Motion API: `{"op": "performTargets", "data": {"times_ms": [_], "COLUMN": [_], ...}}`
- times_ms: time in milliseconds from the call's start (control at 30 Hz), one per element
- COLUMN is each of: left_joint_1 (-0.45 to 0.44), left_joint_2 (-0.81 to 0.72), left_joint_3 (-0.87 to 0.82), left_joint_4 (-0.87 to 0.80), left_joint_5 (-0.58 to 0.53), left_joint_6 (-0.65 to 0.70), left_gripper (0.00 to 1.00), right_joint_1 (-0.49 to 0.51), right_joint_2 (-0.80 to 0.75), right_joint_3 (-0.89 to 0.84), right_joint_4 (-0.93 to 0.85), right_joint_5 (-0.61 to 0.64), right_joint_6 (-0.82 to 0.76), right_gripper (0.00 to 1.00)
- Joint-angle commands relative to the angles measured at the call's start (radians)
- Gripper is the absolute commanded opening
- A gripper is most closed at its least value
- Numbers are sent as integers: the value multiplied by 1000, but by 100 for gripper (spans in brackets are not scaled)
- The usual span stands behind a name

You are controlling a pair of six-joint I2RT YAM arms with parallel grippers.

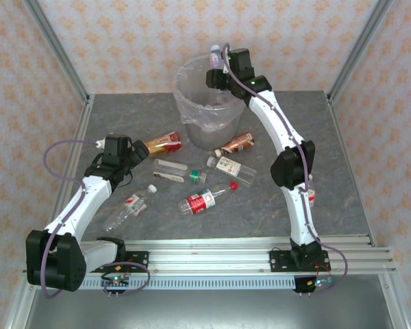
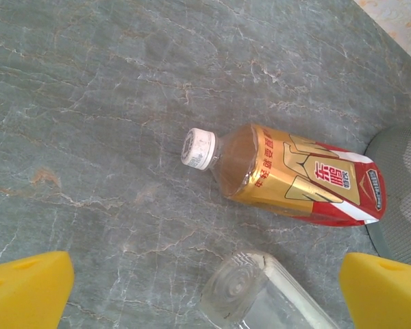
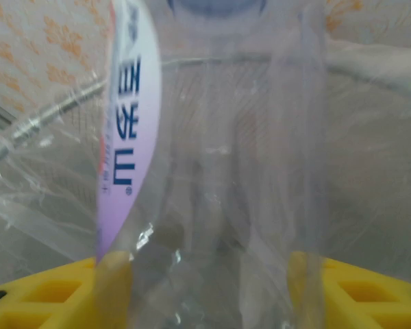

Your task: Put the plastic bottles in the bin

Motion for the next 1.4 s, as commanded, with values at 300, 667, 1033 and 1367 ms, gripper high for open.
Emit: {"op": "performTargets", "data": {"times_ms": [300,667,1033,1367], "left_joint_1": [9,9,11,12], "left_joint_2": [61,82,64,18], "left_joint_3": [50,56,77,46], "left_joint_4": [-37,-48,-162,-227], "left_joint_5": [-20,-12,-53,-76], "left_joint_6": [16,11,77,91], "left_gripper": [100,100,100,100], "right_joint_1": [31,39,73,75], "right_joint_2": [2,-80,-161,-298], "right_joint_3": [69,70,66,-5], "right_joint_4": [-118,-170,-225,-297], "right_joint_5": [109,107,132,165], "right_joint_6": [-66,-63,-117,-96], "right_gripper": [73,78,82,86]}}
